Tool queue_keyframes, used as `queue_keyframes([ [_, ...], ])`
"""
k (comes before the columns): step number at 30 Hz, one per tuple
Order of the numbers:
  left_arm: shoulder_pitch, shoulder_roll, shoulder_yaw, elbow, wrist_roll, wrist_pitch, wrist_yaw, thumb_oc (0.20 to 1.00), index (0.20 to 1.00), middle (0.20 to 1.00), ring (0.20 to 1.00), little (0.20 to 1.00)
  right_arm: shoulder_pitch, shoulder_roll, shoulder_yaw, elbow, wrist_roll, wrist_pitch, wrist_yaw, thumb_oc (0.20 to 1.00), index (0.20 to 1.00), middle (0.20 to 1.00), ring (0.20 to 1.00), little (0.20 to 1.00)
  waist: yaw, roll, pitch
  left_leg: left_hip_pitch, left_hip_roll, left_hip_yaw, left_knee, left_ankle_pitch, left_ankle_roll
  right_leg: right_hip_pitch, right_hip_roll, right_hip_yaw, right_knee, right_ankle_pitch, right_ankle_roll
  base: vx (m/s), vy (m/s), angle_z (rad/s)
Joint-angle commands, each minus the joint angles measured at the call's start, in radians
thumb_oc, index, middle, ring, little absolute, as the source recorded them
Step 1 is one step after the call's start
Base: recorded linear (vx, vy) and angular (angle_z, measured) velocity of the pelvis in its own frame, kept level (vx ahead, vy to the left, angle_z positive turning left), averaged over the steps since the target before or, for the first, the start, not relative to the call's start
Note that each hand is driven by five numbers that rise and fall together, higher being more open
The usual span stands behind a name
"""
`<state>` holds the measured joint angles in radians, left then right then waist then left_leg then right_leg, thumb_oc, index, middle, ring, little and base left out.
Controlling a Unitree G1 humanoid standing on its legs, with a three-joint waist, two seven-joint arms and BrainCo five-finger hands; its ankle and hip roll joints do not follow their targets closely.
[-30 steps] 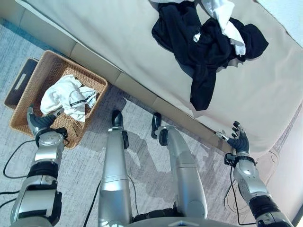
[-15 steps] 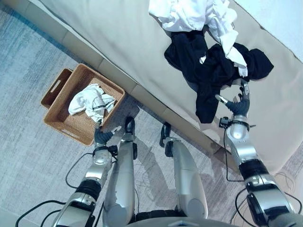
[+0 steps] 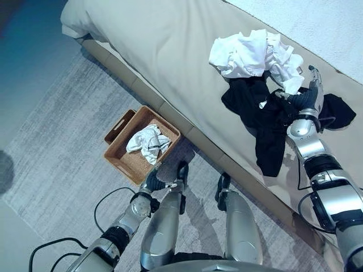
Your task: Pick up clothes into the bucket
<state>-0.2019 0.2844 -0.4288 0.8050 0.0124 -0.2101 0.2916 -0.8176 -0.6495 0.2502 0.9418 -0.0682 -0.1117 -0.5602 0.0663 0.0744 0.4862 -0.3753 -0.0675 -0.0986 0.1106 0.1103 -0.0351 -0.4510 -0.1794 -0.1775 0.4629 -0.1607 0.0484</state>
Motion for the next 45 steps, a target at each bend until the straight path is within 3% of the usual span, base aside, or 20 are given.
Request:
queue_keyframes([
  [1, 0.061, -0.009, 0.04, 0.013, -0.099, -0.02, 0.043, 1.0, 1.0, 1.0, 1.0, 1.0, -0.056, -0.108, 0.05, 0.026, -0.07, 0.021, 0.011, 1.0, 1.0, 1.0, 1.0, 1.0, 0.006, 0.029, -0.048, 0.013, -0.013, -0.037, 0.02, -0.062, 0.0, 0.024, -0.031, -0.012, -0.086, 0.077, 0.05, 0.08, -0.114, 0.18],
  [6, 0.11, 0.005, 0.067, 0.022, -0.102, -0.022, 0.047, 1.0, 1.0, 1.0, 1.0, 1.0, -0.118, -0.142, 0.129, 0.042, -0.188, 0.051, 0.005, 1.0, 1.0, 1.0, 1.0, 1.0, 0.016, 0.055, -0.051, 0.011, -0.013, -0.055, 0.02, -0.06, -0.001, 0.014, -0.033, -0.02, -0.066, 0.061, 0.044, 0.05, -0.037, 0.21],
  [14, 0.118, 0.011, 0.015, 0.034, -0.044, -0.018, 0.04, 1.0, 1.0, 1.0, 1.0, 1.0, -0.223, -0.176, 0.291, 0.109, -0.355, 0.089, 0.019, 1.0, 1.0, 1.0, 1.0, 1.0, 0.019, 0.062, -0.033, -0.01, -0.008, -0.068, 0.02, -0.051, -0.006, -0.019, -0.025, -0.018, -0.039, 0.049, 0.038, 0.02, -0.033, 0.03],
  [18, 0.074, -0.001, -0.033, 0.055, -0.04, -0.016, 0.032, 1.0, 1.0, 1.0, 1.0, 1.0, -0.336, -0.177, 0.518, 0.24, -0.57, 0.15, 0.099, 1.0, 1.0, 1.0, 1.0, 1.0, 0.017, 0.048, -0.013, -0.026, -0.006, -0.074, 0.02, -0.048, -0.007, -0.048, -0.019, -0.011, -0.025, 0.049, 0.034, 0.0, -0.02, 0.03],
  [20, 0.055, -0.007, -0.062, 0.044, -0.041, -0.012, 0.028, 1.0, 1.0, 1.0, 1.0, 1.0, -0.373, -0.154, 0.57, 0.293, -0.632, 0.182, 0.129, 1.0, 1.0, 1.0, 1.0, 1.0, 0.015, 0.045, -0.005, -0.034, -0.007, -0.079, 0.022, -0.046, -0.008, -0.053, -0.018, -0.011, -0.024, 0.048, 0.032, -0.01, -0.034, 0.02],
  [28, -0.013, -0.028, -0.089, 0.044, -0.074, -0.005, 0.034, 1.0, 1.0, 1.0, 1.0, 1.0, -0.387, -0.069, 0.566, 0.392, -0.623, 0.211, 0.146, 1.0, 1.0, 1.0, 1.0, 1.0, 0.009, 0.04, 0.026, -0.052, -0.009, -0.091, 0.024, -0.036, -0.012, -0.069, -0.018, -0.014, -0.017, 0.052, 0.03, -0.01, -0.021, 0.04],
  [45, -0.034, -0.034, -0.098, 0.044, -0.091, -0.022, 0.057, 1.0, 1.0, 1.0, 1.0, 1.0, -0.384, -0.041, 0.55, 0.385, -0.633, 0.216, 0.087, 1.0, 1.0, 1.0, 1.0, 1.0, 0.015, 0.049, 0.034, -0.106, -0.014, -0.085, 0.023, -0.029, -0.008, -0.138, -0.02, 0.001, -0.016, 0.068, 0.035, 0.0, 0.0, 0.0],
])
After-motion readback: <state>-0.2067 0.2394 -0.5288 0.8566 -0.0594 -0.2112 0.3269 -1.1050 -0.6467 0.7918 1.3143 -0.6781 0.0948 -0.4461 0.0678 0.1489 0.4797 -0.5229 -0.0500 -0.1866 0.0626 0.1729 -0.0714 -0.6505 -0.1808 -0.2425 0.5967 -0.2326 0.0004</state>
